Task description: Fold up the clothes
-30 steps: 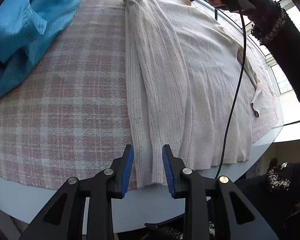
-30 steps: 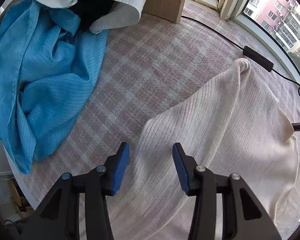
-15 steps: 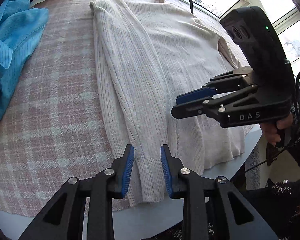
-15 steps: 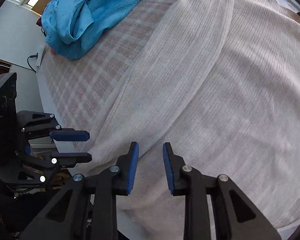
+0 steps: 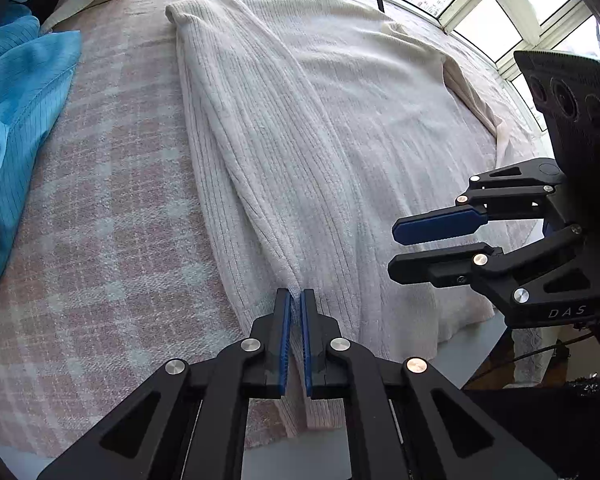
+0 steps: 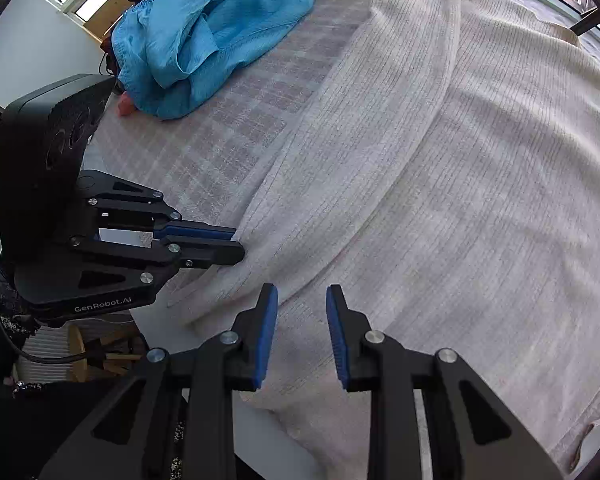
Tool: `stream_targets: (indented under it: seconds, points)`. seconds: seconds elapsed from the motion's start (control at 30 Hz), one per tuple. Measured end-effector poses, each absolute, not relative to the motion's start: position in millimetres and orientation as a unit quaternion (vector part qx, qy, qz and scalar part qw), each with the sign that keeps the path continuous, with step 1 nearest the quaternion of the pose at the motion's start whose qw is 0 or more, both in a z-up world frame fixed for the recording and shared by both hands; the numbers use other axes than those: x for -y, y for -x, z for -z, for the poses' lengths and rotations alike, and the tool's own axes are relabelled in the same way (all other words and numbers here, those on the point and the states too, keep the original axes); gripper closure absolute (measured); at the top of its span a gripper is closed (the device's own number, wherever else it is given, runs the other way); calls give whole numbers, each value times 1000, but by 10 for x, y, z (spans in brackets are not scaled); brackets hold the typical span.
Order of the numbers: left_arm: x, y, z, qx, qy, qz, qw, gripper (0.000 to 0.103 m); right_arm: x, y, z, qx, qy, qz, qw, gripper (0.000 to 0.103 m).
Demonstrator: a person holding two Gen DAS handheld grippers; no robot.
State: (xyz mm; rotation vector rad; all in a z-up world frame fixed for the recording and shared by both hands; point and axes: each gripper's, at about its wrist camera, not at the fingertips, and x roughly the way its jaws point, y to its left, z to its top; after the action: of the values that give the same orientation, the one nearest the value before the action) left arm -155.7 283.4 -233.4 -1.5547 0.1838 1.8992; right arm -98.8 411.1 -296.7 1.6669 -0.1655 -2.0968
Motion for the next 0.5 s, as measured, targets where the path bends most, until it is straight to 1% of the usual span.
stream_targets:
  seconds: [0.13, 0.2, 0.23, 0.33, 0.4, 0.43, 0.5]
  points:
    - [-2784, 1571, 2286, -77, 587, -747, 303, 98, -4000, 969, 2990, 49, -607, 758, 234, 78]
    - [-2760, 1584, 2324, -83, 593, -747, 290, 96, -3905, 951, 3026, 38, -612, 753, 240, 77]
    - [-2744, 1587, 2342, -82, 597, -746, 283, 94, -3857, 942, 3065, 26, -617, 750, 237, 77]
    - [-2655, 1524, 2300, -72, 600, -745, 283, 93, -3752, 905, 3111, -13, -619, 748, 237, 77]
    - [-2642, 1445, 2296, -76, 601, -744, 281, 86, -3721, 892, 3097, -43, -636, 729, 249, 77]
    - [-2642, 1404, 2301, -79, 602, -744, 279, 80, -3750, 927, 3059, -35, -643, 722, 253, 78]
    - [-2641, 1323, 2310, -85, 603, -745, 274, 78, -3887, 1122, 2889, 6, -632, 734, 247, 78]
